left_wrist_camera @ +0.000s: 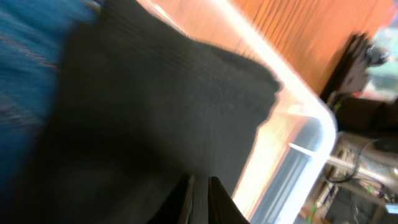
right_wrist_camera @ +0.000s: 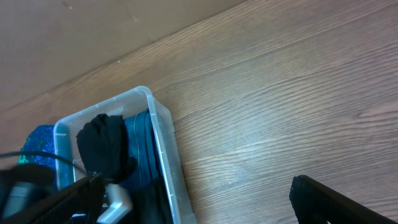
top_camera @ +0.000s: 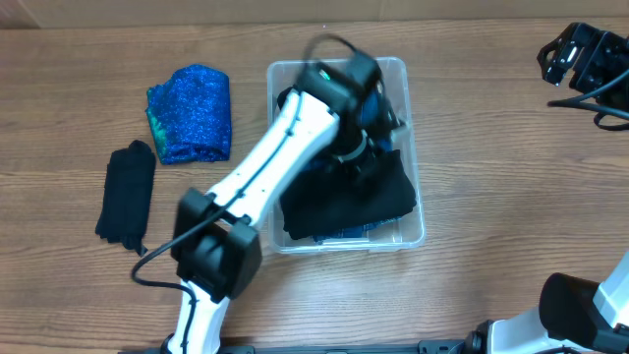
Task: Pack container
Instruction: 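Carry the black sock right and lay it in the bin, then release the sock and retract the left arm toward the left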
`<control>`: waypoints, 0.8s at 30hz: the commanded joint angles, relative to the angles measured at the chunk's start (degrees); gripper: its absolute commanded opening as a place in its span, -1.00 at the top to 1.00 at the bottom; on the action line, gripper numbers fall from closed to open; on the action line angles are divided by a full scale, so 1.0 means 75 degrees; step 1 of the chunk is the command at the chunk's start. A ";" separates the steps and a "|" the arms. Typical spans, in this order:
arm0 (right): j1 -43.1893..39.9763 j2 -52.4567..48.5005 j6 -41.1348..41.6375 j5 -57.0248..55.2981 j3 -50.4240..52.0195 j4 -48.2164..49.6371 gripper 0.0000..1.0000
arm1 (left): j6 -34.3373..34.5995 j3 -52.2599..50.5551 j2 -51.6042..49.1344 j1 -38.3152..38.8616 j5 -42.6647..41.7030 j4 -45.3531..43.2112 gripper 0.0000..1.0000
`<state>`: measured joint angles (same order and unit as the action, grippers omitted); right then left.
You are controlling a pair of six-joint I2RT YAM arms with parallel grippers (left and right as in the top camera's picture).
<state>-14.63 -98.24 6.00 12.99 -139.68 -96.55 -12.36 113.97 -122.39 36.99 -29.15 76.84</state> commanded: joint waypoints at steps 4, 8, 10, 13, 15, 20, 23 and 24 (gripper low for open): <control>-0.0023 0.0009 -0.0009 -0.0064 0.0023 -0.0038 -1.00 | 0.1166 -0.1973 -0.0017 0.0280 0.0131 -0.1454 0.83; -0.0023 0.0009 -0.0009 -0.0064 0.0023 -0.0032 -1.00 | 0.1163 -0.2296 -0.0017 0.0329 -0.0472 -0.1145 0.92; -0.0023 0.0009 -0.0009 -0.0064 0.0023 -0.0032 -1.00 | 0.1163 -0.2302 -0.0017 0.0399 -0.0472 -0.0866 0.92; -0.0023 0.0009 -0.0009 -0.0064 0.0023 -0.0032 -1.00 | 0.1139 -0.2302 -0.0017 0.0583 -0.0469 -0.0589 0.92; -0.0023 0.0009 -0.0009 -0.0064 0.0023 -0.0032 -1.00 | 0.1070 -0.2296 -0.0015 0.0717 -0.0460 -0.0548 0.92; -0.0023 0.0009 -0.0009 -0.0064 0.0023 -0.0032 -1.00 | 0.0994 -0.1708 0.0096 0.0717 -0.0076 -0.0376 0.92; -0.0023 0.0009 -0.0009 -0.0064 0.0023 -0.0032 -1.00 | 0.0994 -0.0833 0.0216 0.0490 0.0527 0.0119 0.92; -0.0023 0.0009 -0.0009 -0.0064 0.0023 -0.0032 -1.00 | 0.0997 -0.0481 0.0274 0.0379 0.0752 0.0318 0.92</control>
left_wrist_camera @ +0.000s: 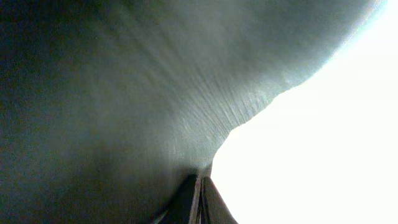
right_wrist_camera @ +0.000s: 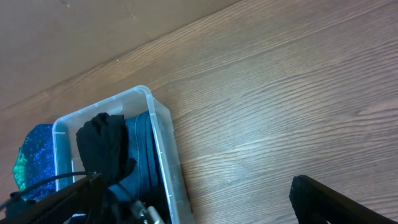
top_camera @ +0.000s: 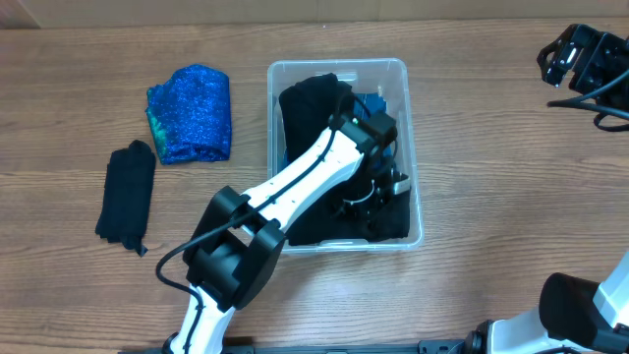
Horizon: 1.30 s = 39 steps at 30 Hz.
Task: Pack container
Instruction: 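Release the sock and retract the left arm toward the left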
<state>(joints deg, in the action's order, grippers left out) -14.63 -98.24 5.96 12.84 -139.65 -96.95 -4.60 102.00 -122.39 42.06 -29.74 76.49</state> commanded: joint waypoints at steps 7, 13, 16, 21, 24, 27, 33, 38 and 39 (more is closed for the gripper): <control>-0.0023 0.0009 -0.0003 -0.0047 0.0020 0.0026 -1.00 | -0.0009 0.3506 0.0813 -0.1475 0.2177 0.1580 -1.00; -0.0023 0.0009 -0.0006 -0.0047 0.0020 0.0020 -1.00 | 0.0137 0.4462 0.1201 -0.3171 0.2620 0.2710 -1.00; -0.0023 0.0009 -0.0009 -0.0050 0.0020 0.0023 -1.00 | 0.0428 0.4430 0.1670 -0.4269 0.2617 0.2710 -1.00; -0.0023 0.0009 -0.0006 -0.0169 0.0020 0.0023 -1.00 | 0.0612 0.4371 0.2821 -0.6277 0.2422 0.2710 -1.00; -0.0023 0.0009 -0.0006 -0.0178 0.0020 0.0023 -1.00 | 0.0580 0.4016 0.3634 -0.7408 0.2057 0.2710 -1.00; -0.0023 0.0009 -0.0006 -0.0187 0.0020 0.0017 -1.00 | 0.0667 0.3042 0.4616 -0.8819 0.2040 0.2675 -1.00; -0.0023 0.0009 -0.0006 -0.0187 0.0020 0.0020 -1.00 | 0.0836 0.0956 0.4934 -1.0637 0.1629 0.1387 -1.00; -0.0023 0.0009 -0.0006 -0.0187 0.0020 0.0020 -1.00 | 0.0478 -0.0149 0.3928 -1.1118 0.1609 0.0254 -1.00; -0.0023 0.0009 -0.0006 -0.0187 0.0020 0.0020 -1.00 | 0.0396 -0.0189 0.3713 -1.1124 0.1612 0.0143 -1.00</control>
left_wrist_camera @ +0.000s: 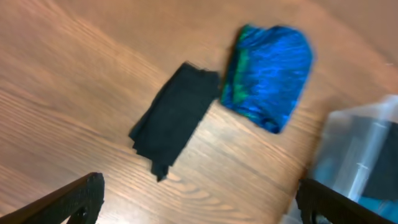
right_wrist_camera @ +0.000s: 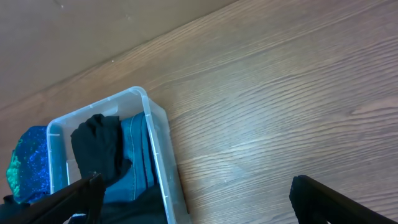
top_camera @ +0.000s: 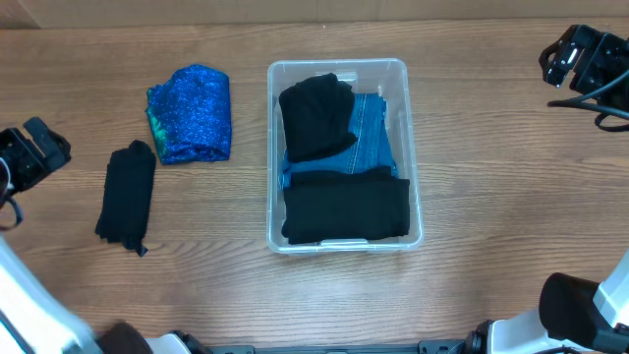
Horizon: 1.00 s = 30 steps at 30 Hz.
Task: Pack container
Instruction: 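Release the sock and retract the left arm toward the left, then grasp the remaining black sock on the table with the left gripper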
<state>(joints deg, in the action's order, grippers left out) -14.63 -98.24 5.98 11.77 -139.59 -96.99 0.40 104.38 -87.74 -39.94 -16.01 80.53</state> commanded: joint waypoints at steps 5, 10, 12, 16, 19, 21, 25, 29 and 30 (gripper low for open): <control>-0.0023 0.0009 -0.0009 -0.0044 0.0012 0.0026 -1.00 | -0.0912 -0.0513 -0.2299 -0.0187 -0.0213 -0.0839 -1.00; -0.0023 0.0009 -0.0012 -0.0052 0.0012 0.0026 -1.00 | -0.1577 -0.0516 -0.3657 -0.0187 -0.0595 -0.0901 -1.00; -0.0023 0.0009 -0.0012 -0.0114 0.0012 0.0023 -1.00 | -0.1906 -0.0519 -0.4103 -0.0189 -0.1000 -0.0868 -1.00; -0.0023 0.0009 -0.0009 -0.0166 0.0012 0.0026 -1.00 | -0.2267 -0.0519 -0.4826 -0.0187 -0.1332 -0.0895 -1.00; -0.0023 0.0009 -0.0009 -0.0163 0.0012 0.0023 -1.00 | -0.2331 -0.0519 -0.5295 -0.0187 -0.1332 -0.0953 -1.00; -0.0023 0.0009 -0.0009 -0.0163 0.0012 0.0023 -1.00 | -0.2404 -0.0519 -0.5514 -0.0189 -0.1326 -0.0991 -1.00; -0.0023 0.0009 -0.0009 -0.0166 0.0012 0.0023 -1.00 | -0.2401 -0.0519 -0.5683 -0.0187 -0.1204 -0.1215 -1.00; -0.0023 0.0009 -0.0009 -0.0166 0.0012 0.0029 -1.00 | -0.2448 -0.0525 -0.5741 -0.0187 -0.1212 -0.1443 -1.00; -0.0023 0.0009 -0.0009 -0.0166 0.0012 0.0029 -1.00 | -0.2463 -0.0545 -0.5764 -0.0184 -0.1212 -0.1466 -1.00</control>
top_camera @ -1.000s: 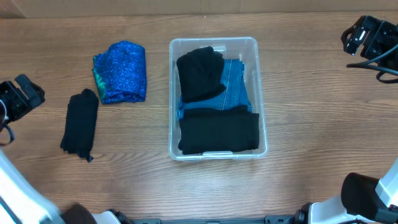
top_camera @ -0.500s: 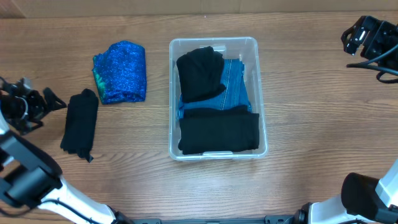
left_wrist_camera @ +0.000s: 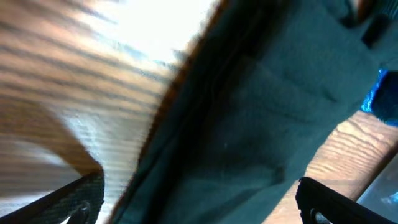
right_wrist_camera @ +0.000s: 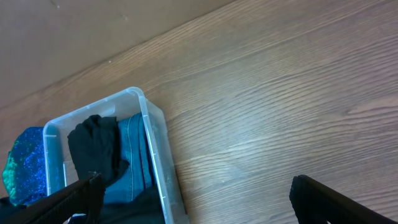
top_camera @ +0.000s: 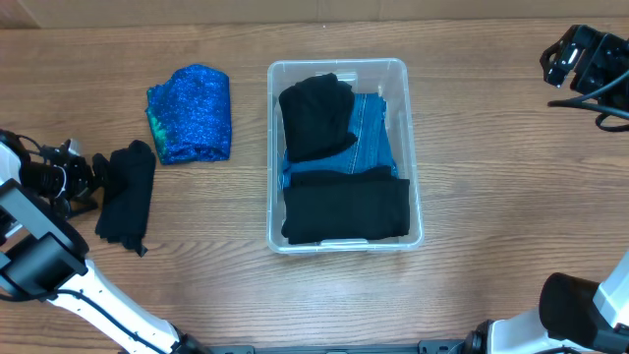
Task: Pack container
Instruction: 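Grasp the remaining black sock on the table with the left gripper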
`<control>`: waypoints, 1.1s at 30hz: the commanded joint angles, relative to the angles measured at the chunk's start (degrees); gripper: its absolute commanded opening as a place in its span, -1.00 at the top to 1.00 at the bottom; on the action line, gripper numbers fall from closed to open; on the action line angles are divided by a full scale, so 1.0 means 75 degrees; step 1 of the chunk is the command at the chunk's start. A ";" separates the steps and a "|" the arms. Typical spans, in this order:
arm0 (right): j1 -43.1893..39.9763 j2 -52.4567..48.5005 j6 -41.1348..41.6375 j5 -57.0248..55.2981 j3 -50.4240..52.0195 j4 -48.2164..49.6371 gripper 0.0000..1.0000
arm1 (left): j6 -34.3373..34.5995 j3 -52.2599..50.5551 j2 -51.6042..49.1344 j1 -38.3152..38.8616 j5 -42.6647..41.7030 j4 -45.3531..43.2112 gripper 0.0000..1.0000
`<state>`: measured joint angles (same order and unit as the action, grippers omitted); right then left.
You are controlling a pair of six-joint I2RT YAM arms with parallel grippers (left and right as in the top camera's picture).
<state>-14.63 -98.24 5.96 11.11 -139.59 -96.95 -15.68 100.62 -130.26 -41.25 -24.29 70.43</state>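
Observation:
The clear plastic container [top_camera: 413,147] stands mid-table and holds a black bundle [top_camera: 314,116] at the far end, blue denim [top_camera: 371,138] and a flat black garment [top_camera: 346,208] at the near end. To its left lie a glittery blue cloth [top_camera: 190,111] and a folded black cloth [top_camera: 128,192]. My left gripper [top_camera: 93,175] is open, low at that black cloth's left edge. The black cloth [left_wrist_camera: 261,112] fills the left wrist view between the spread fingers of the left gripper [left_wrist_camera: 199,205]. My right gripper [top_camera: 575,54] is open at the far right corner.
Bare wooden table [top_camera: 511,197] lies to the right of the container and along the front edge. The right wrist view looks down on the container's rim [right_wrist_camera: 155,162] and wood [right_wrist_camera: 267,112]. A cable trails beside the right arm.
My left gripper was open, raised at the table's far left with both loose cloths seen from a distance. Now it is low against the folded black cloth's left edge. The right arm barely moved.
My left gripper was shut on a black garment inside the container. Then it was low at the container's near end with the garment. Later the garment lay flat there and the gripper was open at the far left. Now it is at the folded black cloth.

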 commanded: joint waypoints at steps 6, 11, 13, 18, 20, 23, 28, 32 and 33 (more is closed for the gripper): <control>-0.0023 0.0009 -0.0006 -0.0108 0.0012 0.0026 -1.00 | -0.0428 -0.0495 -0.0286 0.0006 -0.0312 -0.0201 -1.00; -0.0023 0.0009 -0.0006 -0.0119 0.0012 0.0067 -1.00 | -0.0717 -0.0979 -0.0297 0.0038 -0.0921 -0.0230 -0.89; -0.0023 0.0009 -0.0006 -0.0134 0.0012 0.0067 -1.00 | -0.0720 -0.1265 -0.0297 0.0163 -0.1055 -0.0201 -0.79; -0.0023 0.0009 -0.0006 -0.0134 0.0012 0.0061 -1.00 | -0.0720 -0.1725 -0.0297 0.0385 -0.1029 -0.0262 -0.66; -0.0023 0.0009 -0.0006 -0.0131 0.0012 0.0050 -1.00 | -0.0720 -0.1827 -0.0297 0.0443 -0.1029 -0.0294 -0.52; -0.0023 0.0009 -0.0006 -0.0131 0.0012 0.0052 -1.00 | -0.0717 -0.1868 -0.0297 0.0519 -0.1032 -0.0289 -0.21; -0.0023 0.0009 -0.0006 -0.0131 0.0012 0.0032 -1.00 | -0.0711 -0.1868 -0.0297 0.0562 -0.1040 -0.0239 0.20; -0.0023 0.0009 -0.0006 -0.0131 0.0012 0.0015 -1.00 | -0.0717 -0.1868 -0.0297 0.0562 -0.1183 -0.0213 0.48; -0.0023 0.0009 -0.0006 -0.0131 0.0012 0.0015 -1.00 | -0.0720 -0.1865 -0.0294 0.0562 -0.1204 -0.0201 0.54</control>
<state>-14.63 -98.24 5.98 10.44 -139.59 -96.95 -20.23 88.42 -129.43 -37.85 -36.21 69.19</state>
